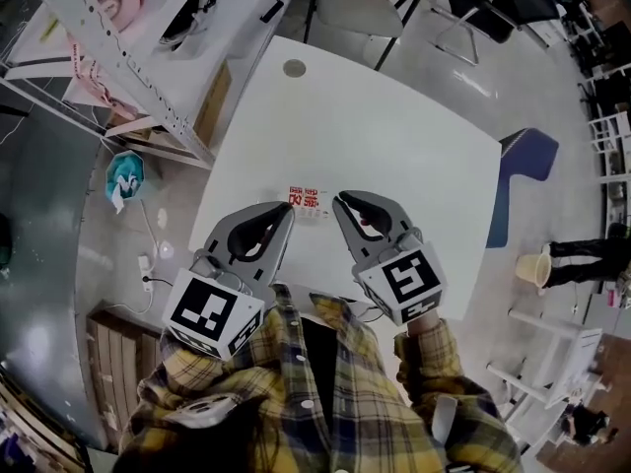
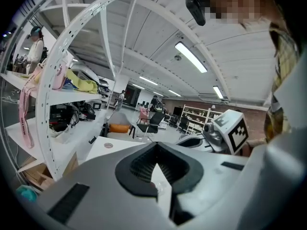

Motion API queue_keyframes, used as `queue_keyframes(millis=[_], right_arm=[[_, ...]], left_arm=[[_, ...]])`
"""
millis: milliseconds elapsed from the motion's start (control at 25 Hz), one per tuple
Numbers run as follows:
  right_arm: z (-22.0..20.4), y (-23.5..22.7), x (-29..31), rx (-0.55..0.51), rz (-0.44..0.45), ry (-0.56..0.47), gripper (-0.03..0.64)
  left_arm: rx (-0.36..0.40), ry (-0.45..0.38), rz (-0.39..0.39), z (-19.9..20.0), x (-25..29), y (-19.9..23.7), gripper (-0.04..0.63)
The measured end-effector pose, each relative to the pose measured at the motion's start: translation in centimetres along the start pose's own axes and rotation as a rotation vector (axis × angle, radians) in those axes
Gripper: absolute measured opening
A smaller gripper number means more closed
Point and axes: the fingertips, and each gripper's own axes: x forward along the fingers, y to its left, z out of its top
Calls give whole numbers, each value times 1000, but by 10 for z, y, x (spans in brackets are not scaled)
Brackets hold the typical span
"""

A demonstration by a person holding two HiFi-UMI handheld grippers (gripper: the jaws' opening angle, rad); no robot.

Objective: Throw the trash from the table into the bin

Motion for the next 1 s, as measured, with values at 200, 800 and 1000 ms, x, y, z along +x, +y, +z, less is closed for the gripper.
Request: queue_keyframes(millis=[200, 800, 1000], right_arm=[[-21, 10, 23, -32, 115, 88, 67], [-91, 23, 77, -209, 344, 303, 250], [-116, 22, 93, -336, 385, 397, 274]], left_arm=[[-43, 13, 24, -11, -5, 8, 7], [-105, 53, 123, -35, -18, 21, 6], [-113, 59, 151, -42, -21, 23, 6]])
